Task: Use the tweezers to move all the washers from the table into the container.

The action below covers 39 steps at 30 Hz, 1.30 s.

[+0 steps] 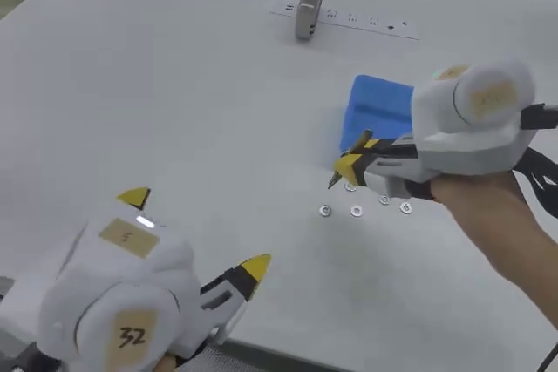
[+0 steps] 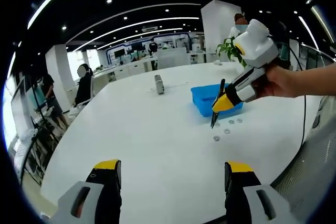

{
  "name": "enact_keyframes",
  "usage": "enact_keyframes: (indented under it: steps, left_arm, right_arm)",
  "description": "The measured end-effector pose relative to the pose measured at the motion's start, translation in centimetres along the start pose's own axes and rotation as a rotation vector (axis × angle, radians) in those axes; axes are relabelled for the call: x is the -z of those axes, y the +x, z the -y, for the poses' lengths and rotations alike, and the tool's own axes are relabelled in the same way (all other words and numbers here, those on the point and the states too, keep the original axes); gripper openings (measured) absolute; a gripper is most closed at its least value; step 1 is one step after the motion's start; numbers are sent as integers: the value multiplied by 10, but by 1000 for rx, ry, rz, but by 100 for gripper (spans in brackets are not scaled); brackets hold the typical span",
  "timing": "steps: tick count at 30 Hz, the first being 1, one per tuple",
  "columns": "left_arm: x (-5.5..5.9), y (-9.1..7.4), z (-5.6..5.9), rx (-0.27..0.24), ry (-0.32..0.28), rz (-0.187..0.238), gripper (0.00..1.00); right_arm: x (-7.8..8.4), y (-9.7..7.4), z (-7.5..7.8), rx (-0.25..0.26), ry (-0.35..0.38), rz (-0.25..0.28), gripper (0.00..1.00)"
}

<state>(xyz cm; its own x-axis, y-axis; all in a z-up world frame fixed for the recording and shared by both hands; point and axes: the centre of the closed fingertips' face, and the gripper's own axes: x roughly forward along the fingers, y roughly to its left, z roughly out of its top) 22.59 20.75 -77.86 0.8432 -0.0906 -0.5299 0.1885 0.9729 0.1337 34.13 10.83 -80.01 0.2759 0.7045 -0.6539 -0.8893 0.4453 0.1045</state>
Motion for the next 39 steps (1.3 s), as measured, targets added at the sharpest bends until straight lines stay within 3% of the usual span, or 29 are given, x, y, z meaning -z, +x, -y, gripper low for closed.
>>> enact_keyframes:
  steps: [4,12,39]
  left_arm:
    - [1,0,-1,-3,0,-6,82]
    - [2,0,-1,-4,9,-10,81]
    - [5,2,-3,-9,21,-28,80]
  right_arm:
    - [11,2,-8,-15,-11,-37,4]
    - [13,-1,-17,-32,-1,-42,4]
    - [15,8,-17,-16,-99,-76,4]
